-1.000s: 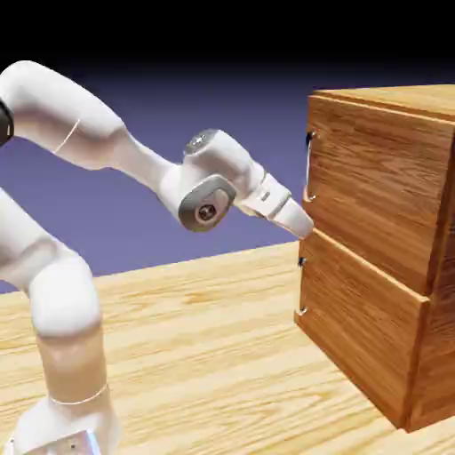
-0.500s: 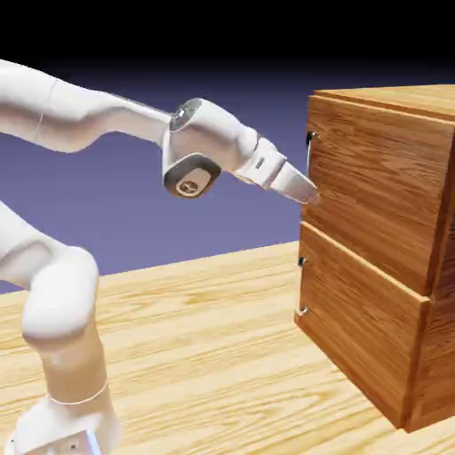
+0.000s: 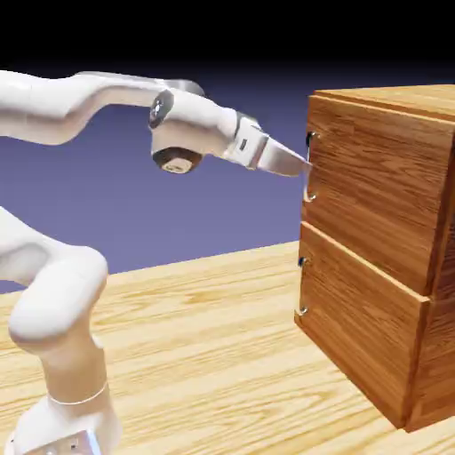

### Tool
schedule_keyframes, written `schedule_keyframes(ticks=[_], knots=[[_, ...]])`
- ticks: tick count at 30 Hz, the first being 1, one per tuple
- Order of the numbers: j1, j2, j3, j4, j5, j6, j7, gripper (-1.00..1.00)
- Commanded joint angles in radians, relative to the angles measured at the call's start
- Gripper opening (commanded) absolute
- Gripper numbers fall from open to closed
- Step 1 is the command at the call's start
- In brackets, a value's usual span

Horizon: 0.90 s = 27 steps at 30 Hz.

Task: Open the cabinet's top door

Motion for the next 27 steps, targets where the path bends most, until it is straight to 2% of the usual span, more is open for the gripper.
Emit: schedule_keyframes(ticks=[1,27], knots=[[-0.016,-0.009,0.018,0.006,0.044,-0.003,-0.028,0.0],[-0.419,-0.235,0.492,0.169,1.174,-0.076,-0.743,0.0]])
